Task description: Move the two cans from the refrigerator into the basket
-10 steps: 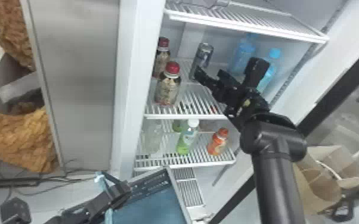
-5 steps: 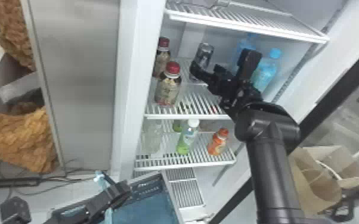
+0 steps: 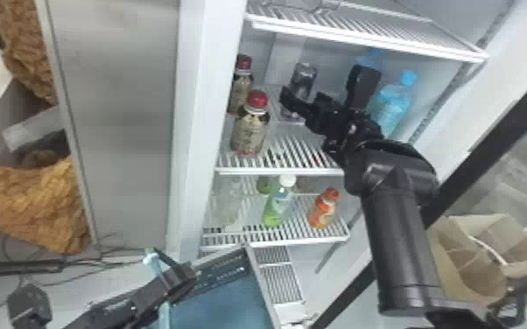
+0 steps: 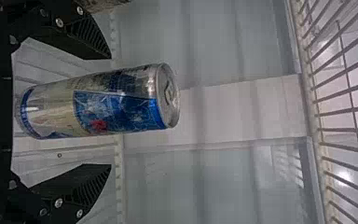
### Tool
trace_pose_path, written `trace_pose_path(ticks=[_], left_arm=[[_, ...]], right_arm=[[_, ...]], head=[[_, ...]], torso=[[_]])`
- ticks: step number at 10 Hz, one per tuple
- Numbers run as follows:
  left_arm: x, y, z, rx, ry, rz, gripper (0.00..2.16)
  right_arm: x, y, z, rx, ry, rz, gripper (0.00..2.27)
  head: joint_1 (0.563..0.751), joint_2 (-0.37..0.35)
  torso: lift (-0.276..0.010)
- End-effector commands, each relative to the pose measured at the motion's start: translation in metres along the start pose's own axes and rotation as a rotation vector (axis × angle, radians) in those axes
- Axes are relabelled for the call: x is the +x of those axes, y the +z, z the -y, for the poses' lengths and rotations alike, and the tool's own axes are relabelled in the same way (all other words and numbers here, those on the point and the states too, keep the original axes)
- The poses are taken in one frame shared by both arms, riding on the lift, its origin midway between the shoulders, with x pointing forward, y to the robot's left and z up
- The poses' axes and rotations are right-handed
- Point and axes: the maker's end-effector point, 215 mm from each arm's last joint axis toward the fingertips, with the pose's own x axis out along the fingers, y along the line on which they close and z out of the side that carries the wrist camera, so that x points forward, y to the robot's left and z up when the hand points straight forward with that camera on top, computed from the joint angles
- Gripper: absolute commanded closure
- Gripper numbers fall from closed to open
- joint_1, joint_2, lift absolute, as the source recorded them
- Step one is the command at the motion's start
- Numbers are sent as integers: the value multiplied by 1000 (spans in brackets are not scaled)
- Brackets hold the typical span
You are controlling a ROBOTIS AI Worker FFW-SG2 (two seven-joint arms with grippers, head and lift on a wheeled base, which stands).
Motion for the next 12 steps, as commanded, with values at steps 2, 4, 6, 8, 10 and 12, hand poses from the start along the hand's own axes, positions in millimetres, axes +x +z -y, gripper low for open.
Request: trace_pose_path(ticks=[2, 4, 6, 8, 10, 12], left_arm=[[1, 1, 0, 1, 0, -1, 1191], [2, 1, 0, 2, 1, -1, 1191], [1, 1, 0, 2, 1, -1, 1191], [1, 1, 0, 2, 1, -1, 1191], [1, 2, 0, 1, -1, 0, 1191], [0, 1, 0, -2, -1, 3, 1191]], right_arm=[[8, -2, -9, -9, 13, -16, 231], [11, -10, -7, -1, 10, -42, 564], [11, -14, -3, -9, -5, -64, 1150], [9, -9, 3, -42, -23, -62, 1245], [2, -8, 6, -76, -36, -52, 1245], [-16, -1, 2, -105, -51, -33, 1245]], head=[[686, -324], [686, -316], [689, -316], [691, -320], [690, -326], [690, -331]], torso=[[-31], [-31], [-31], [-31], [-31], [-31]])
